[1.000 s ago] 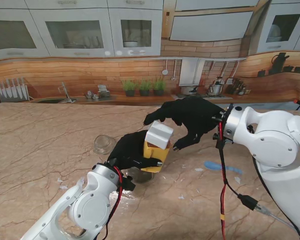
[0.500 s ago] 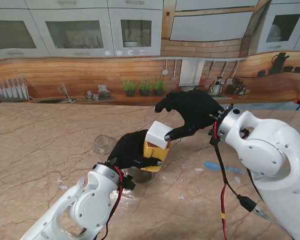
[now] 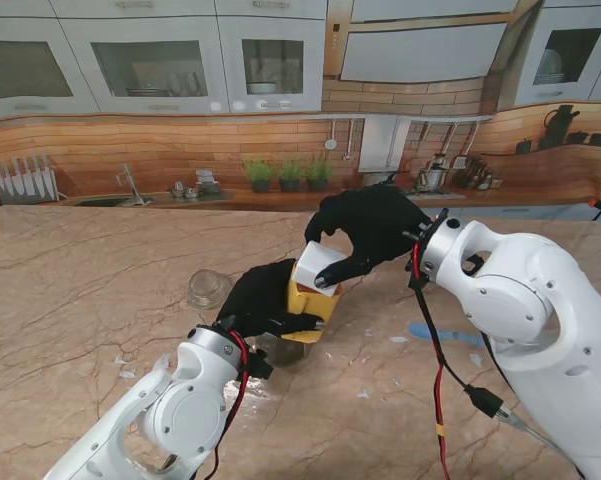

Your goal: Portion coffee beans from the glass jar into the coffee jar

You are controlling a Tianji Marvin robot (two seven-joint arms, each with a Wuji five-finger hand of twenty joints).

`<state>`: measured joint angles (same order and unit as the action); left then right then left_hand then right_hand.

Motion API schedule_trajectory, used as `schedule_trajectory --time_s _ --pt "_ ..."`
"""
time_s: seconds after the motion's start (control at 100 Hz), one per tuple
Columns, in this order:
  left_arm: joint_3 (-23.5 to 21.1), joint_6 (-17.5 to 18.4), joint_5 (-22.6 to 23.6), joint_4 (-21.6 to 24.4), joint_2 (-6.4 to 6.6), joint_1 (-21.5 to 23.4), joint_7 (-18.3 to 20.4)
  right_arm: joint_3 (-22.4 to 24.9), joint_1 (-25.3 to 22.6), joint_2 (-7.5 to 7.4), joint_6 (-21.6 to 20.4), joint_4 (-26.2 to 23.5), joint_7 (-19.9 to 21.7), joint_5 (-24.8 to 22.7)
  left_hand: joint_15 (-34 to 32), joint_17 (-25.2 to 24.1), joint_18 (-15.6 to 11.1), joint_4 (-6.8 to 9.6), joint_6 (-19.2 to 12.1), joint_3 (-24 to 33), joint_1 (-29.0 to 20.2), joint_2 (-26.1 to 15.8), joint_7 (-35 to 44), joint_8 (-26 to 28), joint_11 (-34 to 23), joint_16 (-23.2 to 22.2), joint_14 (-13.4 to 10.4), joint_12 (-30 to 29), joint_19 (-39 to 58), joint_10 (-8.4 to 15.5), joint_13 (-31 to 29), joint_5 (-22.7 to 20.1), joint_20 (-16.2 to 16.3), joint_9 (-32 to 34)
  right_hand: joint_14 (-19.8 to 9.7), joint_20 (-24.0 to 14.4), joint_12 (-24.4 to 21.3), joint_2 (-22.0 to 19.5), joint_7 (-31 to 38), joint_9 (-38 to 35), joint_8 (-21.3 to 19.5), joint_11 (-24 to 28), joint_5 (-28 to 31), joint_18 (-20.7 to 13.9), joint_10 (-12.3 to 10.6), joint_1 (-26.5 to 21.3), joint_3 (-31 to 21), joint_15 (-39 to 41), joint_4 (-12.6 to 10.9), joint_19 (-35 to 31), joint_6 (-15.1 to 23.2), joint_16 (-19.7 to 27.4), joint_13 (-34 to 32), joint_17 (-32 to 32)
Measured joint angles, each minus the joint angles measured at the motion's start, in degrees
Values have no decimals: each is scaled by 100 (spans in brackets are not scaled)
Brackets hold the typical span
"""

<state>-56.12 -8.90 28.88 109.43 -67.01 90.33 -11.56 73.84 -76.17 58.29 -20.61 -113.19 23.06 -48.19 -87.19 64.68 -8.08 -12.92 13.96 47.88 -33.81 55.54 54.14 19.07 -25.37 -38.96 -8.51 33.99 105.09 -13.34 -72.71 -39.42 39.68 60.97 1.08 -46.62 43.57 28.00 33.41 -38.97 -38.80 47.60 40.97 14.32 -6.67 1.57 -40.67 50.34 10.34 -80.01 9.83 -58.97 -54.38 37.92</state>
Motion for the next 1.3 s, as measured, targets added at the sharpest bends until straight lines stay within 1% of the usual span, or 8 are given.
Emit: schedule_trajectory --time_s 0.21,0.38,0.5,0.72,1.02,1.1,1.19,1.3 --pt "-19 1 -16 -29 3 8 2 77 42 -13 -126 -13 305 171 0 0 0 0 0 -13 -48 3 0 0 0 0 0 0 0 0 0 0 0 1 -45 -57 -288 -20 -8 104 347 -447 -25 179 -194 -630 328 -857 -121 495 201 281 545 -663" --pt "-14 5 -36 -24 1 13 2 111 104 -85 -257 -52 589 349 0 0 0 0 -34 -15 -70 126 103 0 0 0 -1 1 0 0 0 0 0 1 -47 -69 -367 433 -73 318 620 -583 -96 240 -239 -631 -431 -1149 -111 785 181 332 619 -881" --pt "-14 5 -43 -21 0 16 0 131 180 -120 -482 -43 695 427 0 0 0 -4 -46 -15 -75 129 104 0 0 -1 -2 3 0 0 0 0 0 1 -75 -69 -463 953 -76 388 1199 -707 -431 239 -326 -1049 -1079 -1380 336 1067 230 396 836 -1108" --pt "-38 7 -59 -16 -1 27 -2 133 242 -175 -540 -47 910 575 -4 0 0 -4 -46 -15 -75 129 104 -13 0 -2 -3 14 1 0 -3 0 0 0 -84 -44 -741 971 -392 596 1561 -961 -1172 239 -406 -1395 -1790 -1762 437 1392 498 581 978 -1382" --pt "-43 -2 -71 15 -4 31 -3 122 274 -221 -507 -72 1144 1019 0 0 0 -4 -46 -15 -75 126 113 -13 0 -2 -3 -2 1 5 -3 3 -1 1 -86 95 -993 820 -1055 1043 1768 -1181 -1913 239 -391 -1852 -2521 -2056 -53 1683 1188 770 1206 -1654" --pt "-37 -8 -71 20 -5 31 -3 221 221 -224 -472 -156 1262 1129 0 0 0 -4 -46 -15 -75 126 113 -13 0 -2 -3 -2 1 5 -3 3 -1 1 -86 95 -1082 761 -1085 1306 1750 -1236 -2307 247 -297 -1564 -2274 -2151 -55 1691 1424 775 1332 -1788" --pt "-31 -22 -67 20 -7 30 -3 321 154 -239 -357 -288 1378 1269 0 0 0 -4 -46 -15 -75 126 113 -13 0 -2 -3 -2 1 5 -3 3 -1 1 1 85 -1090 1150 -1204 1378 1735 -1237 -2586 272 -248 -1190 -1664 -2128 -57 1692 1433 775 1332 -1849" --pt "-22 -42 -65 20 -9 30 -6 391 101 -248 -325 -371 1368 1299 0 0 0 -4 -46 -15 -75 126 114 -13 0 -2 -3 -2 2 5 -3 3 -1 1 80 -68 -1090 1768 -1358 1379 1569 -1278 -2637 330 -130 -186 -2042 -2128 92 1679 1143 709 1332 -1870"
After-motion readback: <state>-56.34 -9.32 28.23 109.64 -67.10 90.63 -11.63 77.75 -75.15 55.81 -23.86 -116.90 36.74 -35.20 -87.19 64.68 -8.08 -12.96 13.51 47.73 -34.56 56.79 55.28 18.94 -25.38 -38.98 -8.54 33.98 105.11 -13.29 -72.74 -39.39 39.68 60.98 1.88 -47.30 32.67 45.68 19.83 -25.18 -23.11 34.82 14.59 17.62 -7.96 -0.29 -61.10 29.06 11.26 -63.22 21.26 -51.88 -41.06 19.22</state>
